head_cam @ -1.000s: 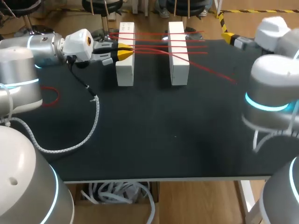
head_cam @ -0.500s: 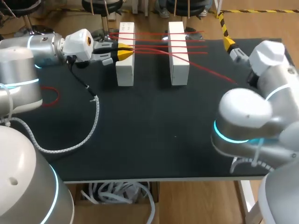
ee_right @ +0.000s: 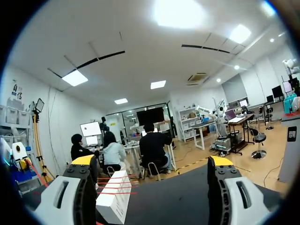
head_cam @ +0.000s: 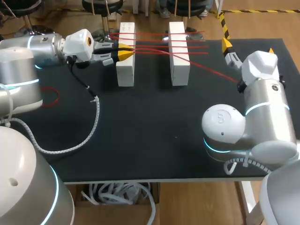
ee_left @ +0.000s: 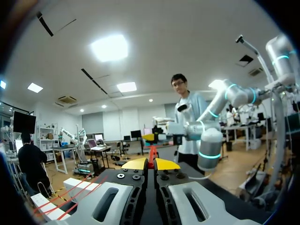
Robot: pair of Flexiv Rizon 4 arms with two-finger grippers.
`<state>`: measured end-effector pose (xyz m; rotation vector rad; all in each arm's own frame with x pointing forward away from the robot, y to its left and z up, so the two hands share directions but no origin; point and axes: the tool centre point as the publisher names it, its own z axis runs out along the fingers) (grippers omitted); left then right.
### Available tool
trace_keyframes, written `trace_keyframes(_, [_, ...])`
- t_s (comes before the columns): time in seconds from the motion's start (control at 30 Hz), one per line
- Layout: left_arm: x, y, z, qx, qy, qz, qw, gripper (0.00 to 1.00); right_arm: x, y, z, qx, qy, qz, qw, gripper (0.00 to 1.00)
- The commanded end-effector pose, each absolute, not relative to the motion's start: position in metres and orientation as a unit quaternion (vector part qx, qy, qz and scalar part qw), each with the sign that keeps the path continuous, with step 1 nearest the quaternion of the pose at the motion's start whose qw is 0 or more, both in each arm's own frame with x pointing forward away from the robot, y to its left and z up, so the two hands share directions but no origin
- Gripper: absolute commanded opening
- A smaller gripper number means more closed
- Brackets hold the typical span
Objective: Grab the tape and strap the tape.
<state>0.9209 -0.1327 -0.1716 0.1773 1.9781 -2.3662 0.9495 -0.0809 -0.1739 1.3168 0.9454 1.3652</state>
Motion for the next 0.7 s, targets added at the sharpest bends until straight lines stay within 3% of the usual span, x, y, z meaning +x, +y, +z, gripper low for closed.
trace_keyframes(0.03, [0.921, -0.133, -0.173, 0.058, 0.639, -0.766, 0.026, 0.0, 0.936, -0.074, -0.175, 0.632, 0.353, 0.551, 0.416, 1.0])
trace_keyframes(0.17, [0.921, -0.133, -0.173, 0.058, 0.639, -0.766, 0.026, 0.0, 0.908, -0.066, -0.178, 0.685, 0.349, 0.565, 0.298, 1.0])
trace_keyframes(0.4, [0.921, -0.133, -0.173, 0.058, 0.639, -0.766, 0.026, 0.0, 0.876, -0.062, -0.171, 0.72, 0.305, 0.602, 0.16, 1.0])
trace_keyframes(0.7, [0.921, -0.133, -0.173, 0.058, 0.639, -0.766, 0.026, 0.0, 0.874, -0.06, -0.174, 0.711, 0.309, 0.607, 0.178, 1.0])
